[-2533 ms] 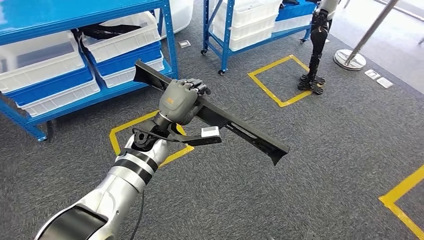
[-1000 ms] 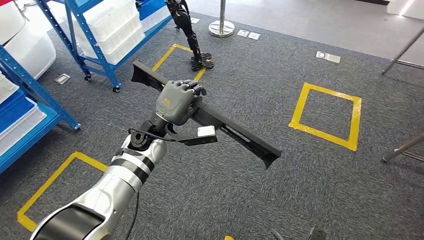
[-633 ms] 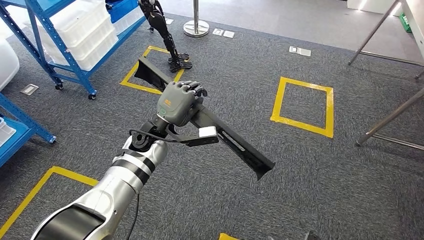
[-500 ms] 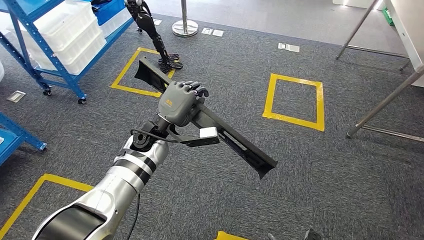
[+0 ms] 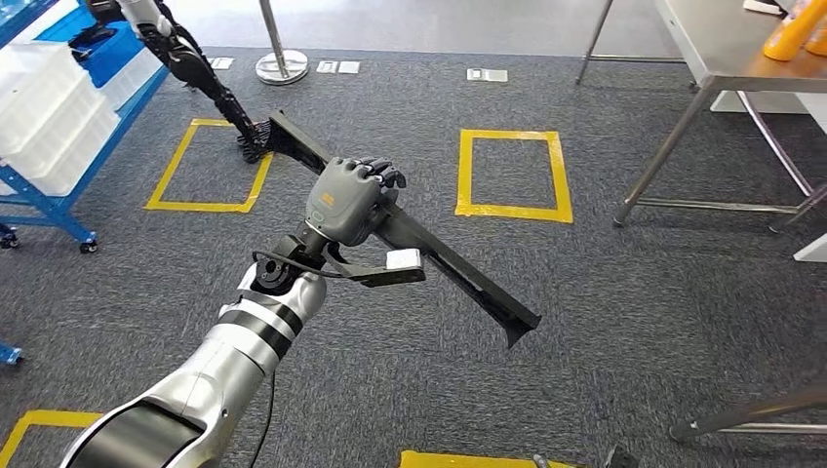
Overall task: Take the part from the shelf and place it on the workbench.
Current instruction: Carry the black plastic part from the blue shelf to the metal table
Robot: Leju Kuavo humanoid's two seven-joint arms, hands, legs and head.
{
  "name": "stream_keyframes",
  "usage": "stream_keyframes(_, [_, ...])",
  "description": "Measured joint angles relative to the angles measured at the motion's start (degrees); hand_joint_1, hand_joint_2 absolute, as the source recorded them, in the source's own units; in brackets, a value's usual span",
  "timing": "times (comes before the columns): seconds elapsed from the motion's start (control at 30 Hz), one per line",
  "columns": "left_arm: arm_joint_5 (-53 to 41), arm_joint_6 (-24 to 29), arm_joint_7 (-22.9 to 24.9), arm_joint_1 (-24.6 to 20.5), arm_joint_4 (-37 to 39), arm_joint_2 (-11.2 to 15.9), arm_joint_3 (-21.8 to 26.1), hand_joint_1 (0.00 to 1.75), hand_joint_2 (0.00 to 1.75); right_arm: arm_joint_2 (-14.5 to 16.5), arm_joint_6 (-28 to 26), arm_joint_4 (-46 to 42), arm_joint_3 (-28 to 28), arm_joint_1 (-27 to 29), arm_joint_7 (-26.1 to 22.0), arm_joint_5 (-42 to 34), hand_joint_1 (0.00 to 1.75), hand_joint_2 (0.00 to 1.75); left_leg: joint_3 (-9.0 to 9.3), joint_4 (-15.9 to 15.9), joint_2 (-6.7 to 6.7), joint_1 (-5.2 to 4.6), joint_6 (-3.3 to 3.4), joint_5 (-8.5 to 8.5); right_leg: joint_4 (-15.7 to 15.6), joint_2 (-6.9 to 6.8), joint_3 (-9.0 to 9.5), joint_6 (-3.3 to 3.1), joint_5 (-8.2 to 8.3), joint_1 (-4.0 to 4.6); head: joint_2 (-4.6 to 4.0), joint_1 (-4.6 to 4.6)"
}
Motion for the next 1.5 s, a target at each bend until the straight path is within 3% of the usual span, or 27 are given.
stream_keyframes(0.07, [-0.1,0.0,0.0,0.1,0.0,0.1,0.0,1.75,1.75,0.0,0.0,0.0,0.0,0.1,0.1,0.0,0.00,1.75,1.60,-4.8,-0.77,0.01,0.57,3.95,0.0,1.77,0.18,0.01,-0.02,0.07,0.00,-0.01])
stream_keyframes(0.13, [-0.2,0.0,0.0,0.0,0.0,0.1,0.0,1.75,1.75,0.2,0.0,0.0,0.0,0.0,0.1,0.1,0.00,1.75,4.73,-12.1,-3.65,0.17,1.04,7.60,0.1,3.30,0.14,0.11,-0.05,0.06,0.00,0.06])
stream_keyframes(0.2, [-0.2,0.0,0.0,-0.2,0.0,0.1,0.1,1.75,1.75,0.3,0.0,0.0,0.0,0.0,0.1,0.2,0.00,1.75,6.35,-15.4,-5.35,0.10,1.13,8.31,0.0,4.58,-0.40,0.60,0.13,-0.18,0.00,0.07])
stream_keyframes(0.27, [-0.2,0.0,0.0,-0.4,0.0,0.0,0.1,1.75,1.75,0.3,0.0,0.0,0.0,0.2,0.1,0.2,0.00,1.75,6.82,-16.0,-4.20,-0.05,1.34,8.37,-0.2,5.57,-0.98,1.34,0.44,-0.44,0.00,0.04])
stream_keyframes(0.33, [-0.2,0.0,0.0,-0.7,0.0,-0.3,0.1,1.75,1.75,0.3,-0.1,0.0,0.0,0.4,0.2,0.2,0.00,1.75,7.29,-16.7,-2.73,0.04,1.92,8.76,1.4,3.23,-2.16,1.57,-0.29,-0.16,0.00,0.19])
stream_keyframes(0.4, [-0.3,0.0,0.0,-0.9,0.1,-0.4,0.1,1.75,1.75,0.4,-0.1,0.0,0.0,0.2,0.2,0.2,0.00,1.75,7.59,-17.1,-1.10,-0.09,2.32,8.90,7.5,-0.62,-5.39,1.29,-2.73,0.12,0.00,0.33])
stream_keyframes(0.47, [-0.3,0.0,0.0,-1.1,0.2,-0.4,0.1,1.75,1.75,0.4,-0.1,0.0,0.0,0.0,0.2,0.3,0.00,1.75,7.56,-17.1,0.61,-0.28,2.46,8.81,14.6,-1.98,-9.08,1.33,-4.96,0.01,0.00,0.40])
stream_keyframes(0.5, [-0.3,0.0,0.0,-1.0,0.3,-0.4,0.1,1.75,1.75,0.4,-0.1,0.0,0.0,0.0,0.2,0.3,0.00,1.75,7.53,-17.1,1.40,-0.32,2.47,8.75,15.8,-2.22,-9.73,1.62,-5.13,-0.08,0.00,0.42])
stream_keyframes(0.53, [-0.4,0.0,0.0,-1.0,0.4,-0.4,0.0,1.75,1.75,0.4,-0.2,0.0,0.0,0.1,0.2,0.3,0.00,1.75,7.54,-17.1,2.10,-0.32,2.43,8.68,14.7,-2.49,-9.11,2.09,-4.51,-0.19,0.00,0.48])
stream_keyframes(0.6, [-0.4,0.0,0.0,-1.1,0.5,-0.4,0.0,1.75,1.75,0.3,-0.3,0.0,0.0,0.0,0.2,0.2,0.00,1.75,7.68,-17.1,3.34,-0.38,2.15,8.47,6.8,-4.36,-4.70,2.99,-1.97,-0.33,0.00,0.58])
stream_keyframes(0.67, [-0.4,0.0,0.0,-1.4,0.5,-0.4,0.0,1.75,1.75,0.4,-0.3,0.0,0.0,-0.2,0.2,0.2,0.00,1.75,7.89,-17.0,4.45,-0.82,1.56,8.09,0.5,-6.61,-0.97,2.96,-0.14,-0.04,0.00,0.57])
stream_keyframes(0.7, [-0.4,0.0,0.0,-1.5,0.6,-0.4,0.0,1.75,1.75,0.5,-0.3,-0.1,0.0,-0.3,0.1,0.2,0.00,1.75,8.06,-17.0,5.00,-1.07,1.28,7.90,-0.4,-7.04,-0.34,2.60,0.12,0.15,0.00,0.54])
stream_keyframes(0.77, [-0.4,0.0,0.0,-1.7,0.7,-0.5,0.0,1.75,1.75,0.5,-0.2,-0.1,0.0,-0.4,0.1,0.2,0.00,1.75,8.47,-17.0,6.16,-1.09,0.79,7.54,-0.4,-5.58,-0.26,1.81,0.28,0.26,0.00,0.36])
stream_keyframes(0.8, [-0.4,0.0,0.0,-1.8,0.7,-0.5,0.0,1.75,1.75,0.6,-0.2,-0.1,0.0,-0.4,0.1,0.2,0.00,1.75,8.50,-16.8,6.13,-0.88,0.51,7.11,-0.4,-4.84,-0.16,1.50,0.31,0.11,0.00,0.37])
stream_keyframes(0.87, [-0.4,0.0,0.0,-2.0,0.8,-0.6,0.0,1.75,1.75,0.6,-0.2,-0.1,0.0,-0.4,0.1,0.2,0.00,1.75,7.16,-13.2,3.94,-0.45,0.04,4.72,-0.5,-3.51,0.12,0.68,0.36,-0.26,0.00,0.26])
stream_keyframes(0.93, [-0.4,0.0,0.0,-2.0,0.9,-0.5,0.0,1.75,1.75,0.6,-0.2,-0.1,0.0,-0.5,0.1,0.2,0.00,1.75,3.59,-5.6,1.00,-0.31,-0.12,0.99,-0.5,-2.22,0.21,0.13,0.32,-0.27,0.00,0.10])
stream_keyframes(1.0, [-0.4,0.0,0.0,-1.7,1.0,-0.3,0.0,1.75,1.75,0.6,-0.2,-0.1,0.0,-0.6,0.1,0.2,0.00,1.75,0.49,0.0,0.11,-0.31,-0.09,-0.55,-0.5,-0.66,0.24,-0.01,0.30,-0.14,0.00,0.06])
stream_keyframes(1.03, [-0.4,0.0,0.0,-1.7,1.1,-0.2,0.0,1.75,1.75,0.6,-0.2,-0.1,0.0,-0.6,0.1,0.2,0.00,1.75,0.26,-0.2,0.01,-0.30,0.02,0.34,-0.5,0.16,0.29,-0.01,0.30,-0.09,0.00,0.07])
stream_keyframes(1.07, [-0.4,0.0,0.0,-1.6,1.1,-0.2,0.0,1.75,1.75,0.6,-0.2,-0.1,0.0,-0.6,0.1,0.2,0.00,1.75,1.13,-2.6,-0.22,-0.26,0.18,2.23,-0.4,1.00,0.36,0.01,0.29,-0.08,0.00,0.07])
stream_keyframes(1.13, [-0.4,0.0,0.0,-1.7,1.1,-0.2,0.0,1.75,1.75,0.7,-0.1,-0.1,0.0,-0.6,0.1,0.2,0.00,1.75,4.58,-10.3,-2.43,0.05,0.40,6.49,-0.3,2.60,0.35,0.09,0.28,-0.01,0.00,0.08])
stream_keyframes(1.17, [-0.4,0.0,0.0,-1.8,1.1,-0.2,0.0,1.75,1.75,0.7,-0.1,-0.1,0.0,-0.7,0.1,0.2,0.00,1.75,6.10,-13.4,-3.61,0.22,0.42,7.61,-0.2,3.30,0.18,0.20,0.32,0.03,0.00,0.10])
stream_keyframes(1.2, [-0.3,0.0,0.0,-1.8,1.1,-0.2,0.0,1.75,1.75,0.7,-0.1,-0.1,0.0,-0.7,0.1,0.2,0.00,1.75,6.96,-15.1,-4.47,0.27,0.46,7.99,-0.2,3.92,-0.09,0.44,0.45,0.01,0.00,0.11])
stream_keyframes(1.27, [-0.3,0.0,0.0,-1.7,1.1,-0.2,0.0,1.75,1.75,0.7,-0.1,-0.1,0.0,-0.4,0.1,0.2,0.00,1.75,7.39,-15.8,-3.95,0.04,0.76,7.87,-0.5,5.14,-0.63,1.18,0.87,-0.21,0.00,0.12])
stream_keyframes(1.3, [-0.3,0.0,0.0,-1.8,1.1,-0.3,0.0,1.75,1.75,0.6,-0.1,-0.1,0.0,-0.2,0.1,0.2,0.00,1.75,7.45,-16.1,-3.29,-0.01,1.11,8.07,-0.4,4.86,-0.97,1.49,0.89,-0.28,0.00,0.12])
stream_keyframes(1.37, [-0.3,0.0,0.0,-1.9,1.1,-0.4,0.0,1.75,1.75,0.7,-0.1,0.0,0.0,-0.1,0.1,0.2,0.00,1.75,7.71,-16.6,-1.92,0.01,1.88,8.46,2.2,1.93,-2.61,1.59,-0.43,0.03,0.00,0.26])
stream_keyframes(1.43, [-0.2,0.0,0.0,-1.9,1.1,-0.4,0.0,1.75,1.75,0.7,-0.2,0.0,0.0,-0.2,0.2,0.2,0.00,1.75,7.78,-16.8,-0.42,-0.13,2.32,8.53,9.3,-1.37,-6.18,1.23,-3.38,0.25,0.00,0.37])
stream_keyframes(1.5, [-0.2,0.0,-0.1,-1.8,1.2,-0.4,0.0,1.75,1.75,0.8,-0.2,0.0,0.0,-0.3,0.2,0.3,0.00,1.75,7.72,-16.8,1.18,-0.24,2.45,8.45,15.8,-2.09,-9.31,1.39,-5.38,0.17,0.00,0.42])
